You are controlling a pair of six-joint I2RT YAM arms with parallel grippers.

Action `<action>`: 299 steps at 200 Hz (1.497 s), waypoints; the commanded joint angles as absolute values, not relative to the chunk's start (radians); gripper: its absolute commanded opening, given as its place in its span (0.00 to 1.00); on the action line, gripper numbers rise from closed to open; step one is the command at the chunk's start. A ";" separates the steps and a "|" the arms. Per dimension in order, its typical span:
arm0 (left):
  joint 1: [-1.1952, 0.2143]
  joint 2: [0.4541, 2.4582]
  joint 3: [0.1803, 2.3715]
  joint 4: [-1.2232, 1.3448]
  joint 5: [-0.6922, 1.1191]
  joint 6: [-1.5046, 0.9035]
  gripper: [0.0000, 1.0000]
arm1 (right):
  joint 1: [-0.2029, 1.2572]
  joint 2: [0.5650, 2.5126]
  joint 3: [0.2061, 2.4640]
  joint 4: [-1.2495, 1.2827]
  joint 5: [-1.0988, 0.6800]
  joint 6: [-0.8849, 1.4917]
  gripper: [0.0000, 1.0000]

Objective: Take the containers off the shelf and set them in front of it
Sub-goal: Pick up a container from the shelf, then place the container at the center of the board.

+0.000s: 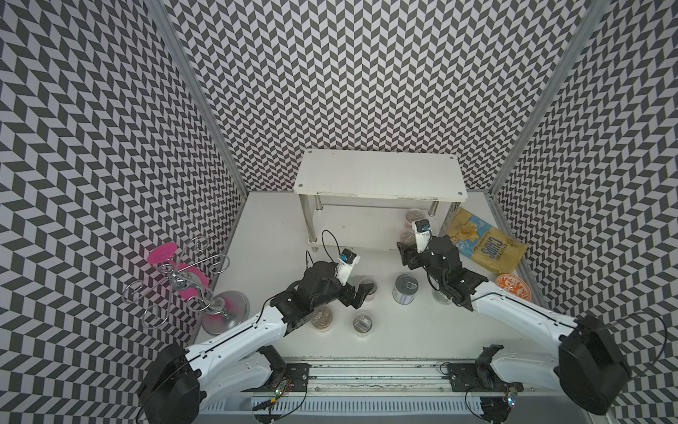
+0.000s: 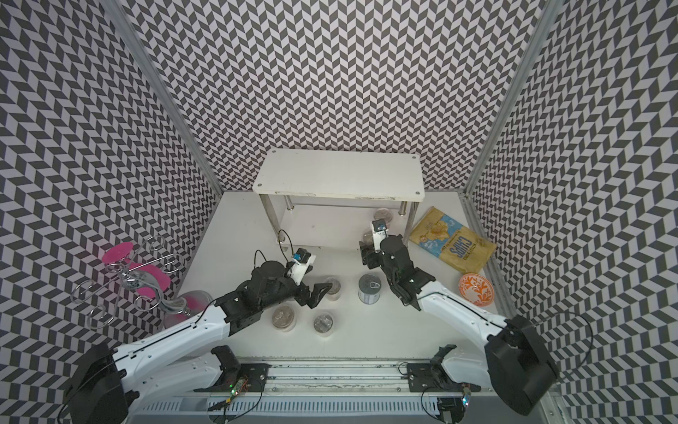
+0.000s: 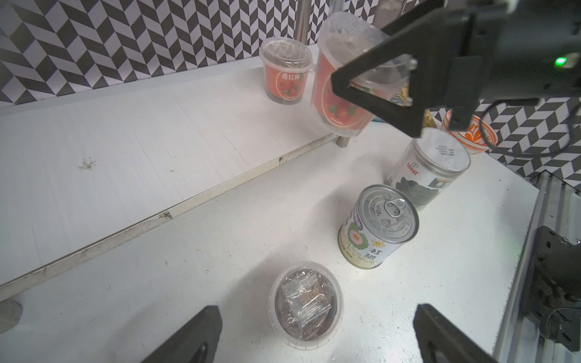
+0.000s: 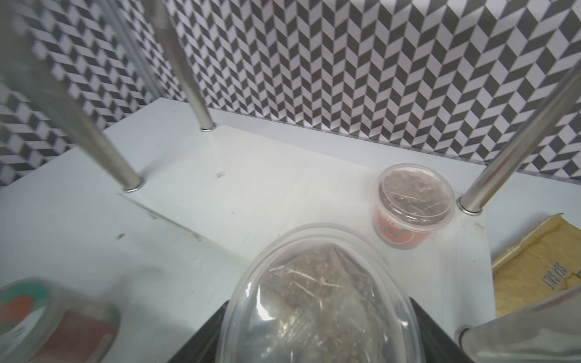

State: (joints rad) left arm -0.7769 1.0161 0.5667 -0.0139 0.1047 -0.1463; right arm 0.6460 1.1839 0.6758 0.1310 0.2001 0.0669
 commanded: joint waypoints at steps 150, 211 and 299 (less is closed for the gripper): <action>-0.714 1.018 0.592 0.008 0.195 -0.151 1.00 | 1.301 0.914 0.500 -0.431 0.477 0.686 0.73; -0.708 1.022 0.594 -0.016 0.207 -0.127 1.00 | 1.359 0.969 0.474 -0.549 0.540 0.956 0.76; -0.695 1.000 0.583 -0.039 0.219 -0.105 1.00 | 1.361 1.091 0.455 -0.448 0.618 0.940 0.87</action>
State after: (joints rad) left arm -0.7013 1.0222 0.5709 -0.0284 0.2020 -0.1238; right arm 1.3575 1.0660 0.4618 -0.5003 0.5789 0.9375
